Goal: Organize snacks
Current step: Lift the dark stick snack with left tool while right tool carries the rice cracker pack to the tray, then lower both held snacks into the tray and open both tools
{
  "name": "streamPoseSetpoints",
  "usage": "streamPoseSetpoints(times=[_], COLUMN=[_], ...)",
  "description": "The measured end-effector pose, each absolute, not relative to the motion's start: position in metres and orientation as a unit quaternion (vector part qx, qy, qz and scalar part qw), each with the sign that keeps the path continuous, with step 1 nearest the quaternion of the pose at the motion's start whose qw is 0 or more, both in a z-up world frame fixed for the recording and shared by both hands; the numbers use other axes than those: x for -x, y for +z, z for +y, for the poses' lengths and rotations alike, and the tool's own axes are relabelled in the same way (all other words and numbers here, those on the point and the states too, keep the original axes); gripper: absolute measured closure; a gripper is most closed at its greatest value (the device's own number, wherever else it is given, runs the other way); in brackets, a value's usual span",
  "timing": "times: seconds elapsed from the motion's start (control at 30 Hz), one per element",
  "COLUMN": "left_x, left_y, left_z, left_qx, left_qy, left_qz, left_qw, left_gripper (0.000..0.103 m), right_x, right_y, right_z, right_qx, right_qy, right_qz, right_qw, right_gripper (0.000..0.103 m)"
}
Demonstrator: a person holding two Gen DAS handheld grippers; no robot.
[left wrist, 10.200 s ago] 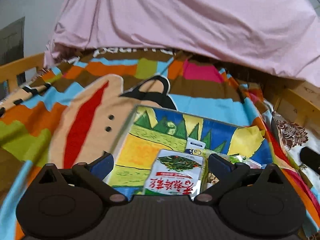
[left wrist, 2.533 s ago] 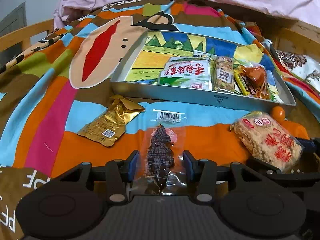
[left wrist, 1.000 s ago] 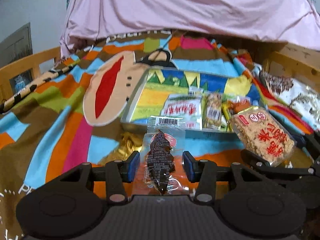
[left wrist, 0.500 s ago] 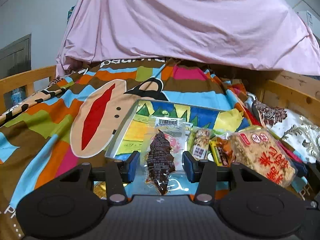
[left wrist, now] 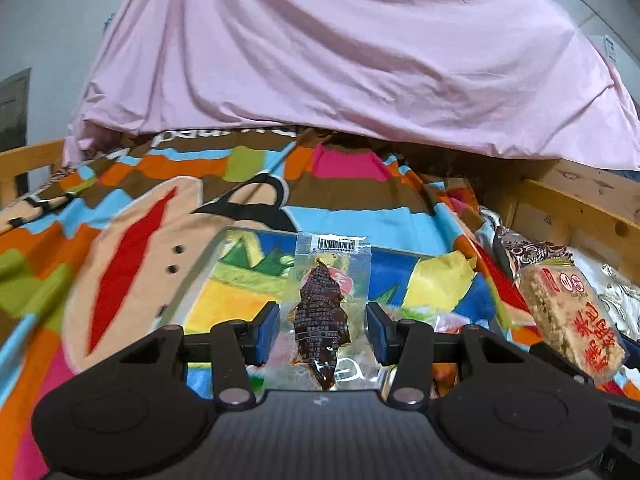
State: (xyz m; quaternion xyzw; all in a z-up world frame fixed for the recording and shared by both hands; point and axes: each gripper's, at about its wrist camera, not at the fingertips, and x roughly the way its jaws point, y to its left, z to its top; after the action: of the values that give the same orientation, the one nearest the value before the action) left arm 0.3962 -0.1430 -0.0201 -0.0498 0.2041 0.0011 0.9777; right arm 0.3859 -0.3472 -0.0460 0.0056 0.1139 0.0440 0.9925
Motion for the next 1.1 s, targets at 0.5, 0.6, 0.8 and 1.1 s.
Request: streamPoseSetpoints(times=[0.5, 0.6, 0.8, 1.1], left_x=[-0.500, -0.508, -0.509, -0.509], left_y=[-0.058, -0.063, -0.075, -0.075], left_z=[-0.161, -0.163, -0.167, -0.156], left_qx=[0.026, 0.024, 0.021, 0.066], left_qy=[-0.038, -0.038, -0.035, -0.035], left_qz=[0.255, 0.266, 0.283, 0.288], left_qw=[0.966, 0.963, 0.958, 0.955], left_gripper=[0.052, 0.052, 0.052, 0.037], right_x=[-0.468, -0.471, -0.472, -0.472], right_y=[-0.083, -0.091, -0.094, -0.093], right_z=[-0.353, -0.358, -0.355, -0.354], right_qx=[-0.104, -0.122, -0.121, -0.120], right_qy=[0.079, 0.080, 0.083, 0.095], right_qz=[0.203, 0.213, 0.219, 0.215], right_qw=[0.970, 0.966, 0.965, 0.965], right_gripper=[0.026, 0.026, 0.024, 0.013])
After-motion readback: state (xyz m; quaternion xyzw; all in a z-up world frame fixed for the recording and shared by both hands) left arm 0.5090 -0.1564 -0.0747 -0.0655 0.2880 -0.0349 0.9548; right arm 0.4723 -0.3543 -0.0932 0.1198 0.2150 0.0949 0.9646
